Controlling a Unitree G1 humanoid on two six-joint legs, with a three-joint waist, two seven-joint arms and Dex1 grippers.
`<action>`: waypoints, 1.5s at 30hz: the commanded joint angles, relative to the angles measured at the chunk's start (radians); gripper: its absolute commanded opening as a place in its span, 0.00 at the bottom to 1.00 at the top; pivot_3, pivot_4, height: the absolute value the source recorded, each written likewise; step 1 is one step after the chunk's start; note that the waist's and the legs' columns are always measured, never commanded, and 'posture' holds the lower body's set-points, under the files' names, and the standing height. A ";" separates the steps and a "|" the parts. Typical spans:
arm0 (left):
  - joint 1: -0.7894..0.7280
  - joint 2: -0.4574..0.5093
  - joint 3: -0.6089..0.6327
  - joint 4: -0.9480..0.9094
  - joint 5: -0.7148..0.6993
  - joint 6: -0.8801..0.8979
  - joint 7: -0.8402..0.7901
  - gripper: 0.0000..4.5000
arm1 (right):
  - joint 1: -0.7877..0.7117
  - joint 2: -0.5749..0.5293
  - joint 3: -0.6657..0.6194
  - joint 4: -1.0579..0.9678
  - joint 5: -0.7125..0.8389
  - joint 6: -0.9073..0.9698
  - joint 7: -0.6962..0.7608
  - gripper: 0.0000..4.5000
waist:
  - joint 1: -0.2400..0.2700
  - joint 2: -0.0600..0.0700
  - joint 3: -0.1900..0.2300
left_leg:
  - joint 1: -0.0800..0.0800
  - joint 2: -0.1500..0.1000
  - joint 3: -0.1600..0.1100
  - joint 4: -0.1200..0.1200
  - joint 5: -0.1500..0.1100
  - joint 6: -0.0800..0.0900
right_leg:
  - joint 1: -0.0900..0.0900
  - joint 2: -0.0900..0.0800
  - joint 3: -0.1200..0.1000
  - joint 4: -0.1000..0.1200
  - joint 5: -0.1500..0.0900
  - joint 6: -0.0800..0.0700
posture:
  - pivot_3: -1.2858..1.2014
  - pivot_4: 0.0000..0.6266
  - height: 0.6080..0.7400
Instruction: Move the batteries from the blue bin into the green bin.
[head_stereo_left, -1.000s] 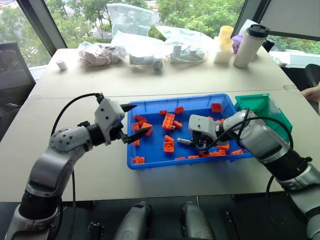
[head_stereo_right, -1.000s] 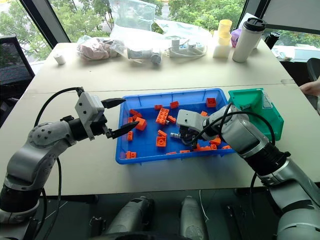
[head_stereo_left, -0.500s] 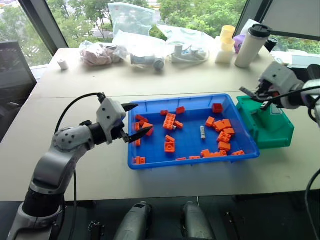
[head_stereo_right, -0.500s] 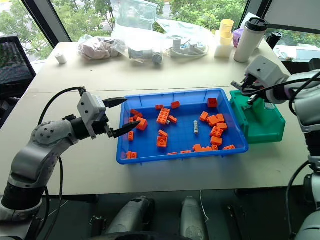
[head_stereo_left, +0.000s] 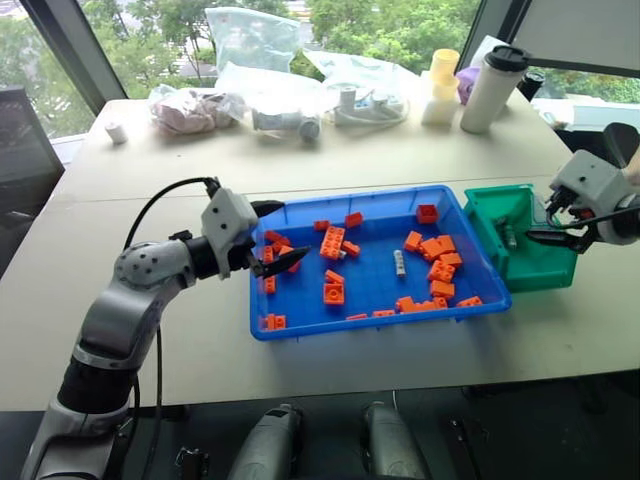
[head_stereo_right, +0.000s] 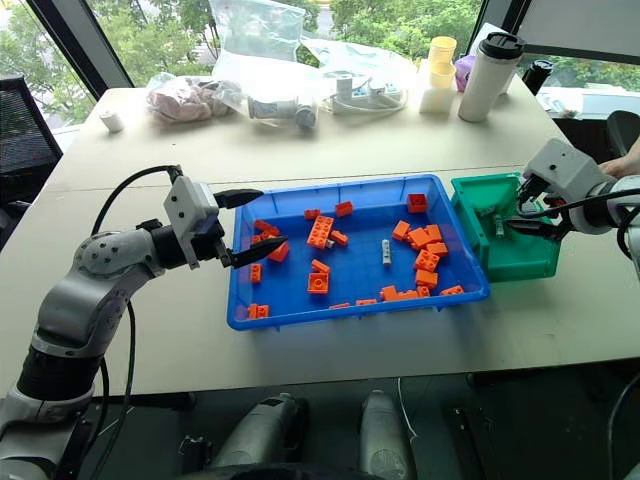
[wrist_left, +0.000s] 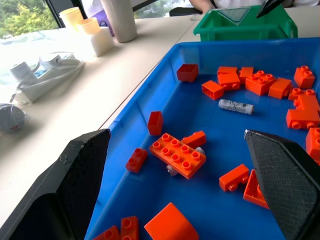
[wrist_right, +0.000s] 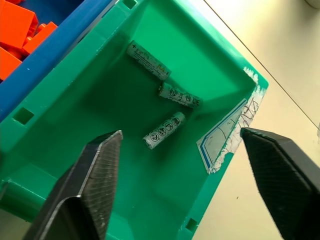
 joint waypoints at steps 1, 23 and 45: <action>-0.005 0.015 0.023 -0.026 0.004 -0.013 0.000 1.00 | -0.111 0.053 -0.058 -0.064 0.060 0.016 -0.015 1.00 | -0.004 0.000 0.000 | 0.000 0.000 0.000 0.000 0.000 0.000 | 0.000 0.000 0.000 0.000 0.000 0.000 | 0.52 0.24 1.00; 0.044 0.077 0.102 -0.087 -0.012 0.037 0.042 1.00 | -0.301 0.703 0.320 0.079 0.070 0.054 -0.074 1.00 | -0.005 -0.001 0.000 | -0.001 -0.001 -0.003 0.001 0.001 -0.002 | -0.001 0.000 -0.001 0.001 0.000 0.000 | 0.52 0.24 1.00; 0.073 0.073 0.102 -0.113 -0.010 0.043 0.056 1.00 | -0.331 0.772 0.358 0.188 -0.014 -0.024 -0.028 0.94 | -0.006 -0.001 0.000 | -0.001 -0.001 -0.002 0.000 0.001 -0.002 | -0.002 0.001 -0.001 0.001 0.000 0.000 | 0.52 0.24 1.00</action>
